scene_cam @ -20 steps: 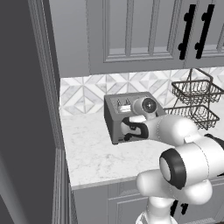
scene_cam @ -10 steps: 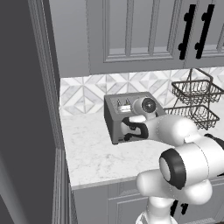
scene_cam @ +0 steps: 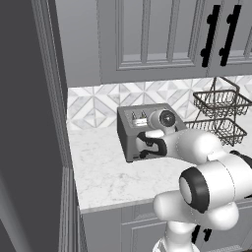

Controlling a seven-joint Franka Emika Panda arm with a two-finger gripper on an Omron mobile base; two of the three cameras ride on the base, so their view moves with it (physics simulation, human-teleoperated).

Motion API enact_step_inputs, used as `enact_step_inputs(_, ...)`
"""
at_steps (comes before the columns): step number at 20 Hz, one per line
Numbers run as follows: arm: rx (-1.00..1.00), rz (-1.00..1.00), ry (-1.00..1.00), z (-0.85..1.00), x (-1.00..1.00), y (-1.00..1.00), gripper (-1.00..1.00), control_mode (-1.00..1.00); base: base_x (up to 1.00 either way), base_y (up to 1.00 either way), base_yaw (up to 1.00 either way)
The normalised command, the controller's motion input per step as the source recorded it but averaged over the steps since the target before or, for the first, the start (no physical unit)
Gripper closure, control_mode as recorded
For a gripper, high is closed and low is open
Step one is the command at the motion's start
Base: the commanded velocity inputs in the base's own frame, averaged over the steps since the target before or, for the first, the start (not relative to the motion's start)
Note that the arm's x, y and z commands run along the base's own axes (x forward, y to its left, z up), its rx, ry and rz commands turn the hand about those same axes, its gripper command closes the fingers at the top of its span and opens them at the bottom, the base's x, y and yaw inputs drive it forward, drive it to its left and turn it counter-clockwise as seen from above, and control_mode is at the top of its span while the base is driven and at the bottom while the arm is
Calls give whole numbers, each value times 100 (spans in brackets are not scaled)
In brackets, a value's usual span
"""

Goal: Start the toaster. Once the lever pops up, take the bread to the plate on the dining counter.

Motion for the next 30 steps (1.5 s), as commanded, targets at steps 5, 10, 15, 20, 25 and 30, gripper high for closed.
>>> enact_step_inputs(5, 0, 0, 0, 0, 0, 0, -100, -100, 0, 0, 0)
enact_step_inputs(10, 0, 0, 0, 0, 0, 0, -100, -100, 0, 0, 0)
enact_step_inputs(15, 0, 0, 0, 0, 0, 0, -100, -100, 0, 0, 0)
enact_step_inputs(20, 0, 0, 0, 0, 0, 0, -100, -100, 0, 0, 0)
enact_step_inputs(25, 0, 0, 0, 0, 0, 0, -100, -100, 0, 0, 0)
enact_step_inputs(30, 0, 0, 0, 0, 0, 0, -100, -100, 0, 0, 0)
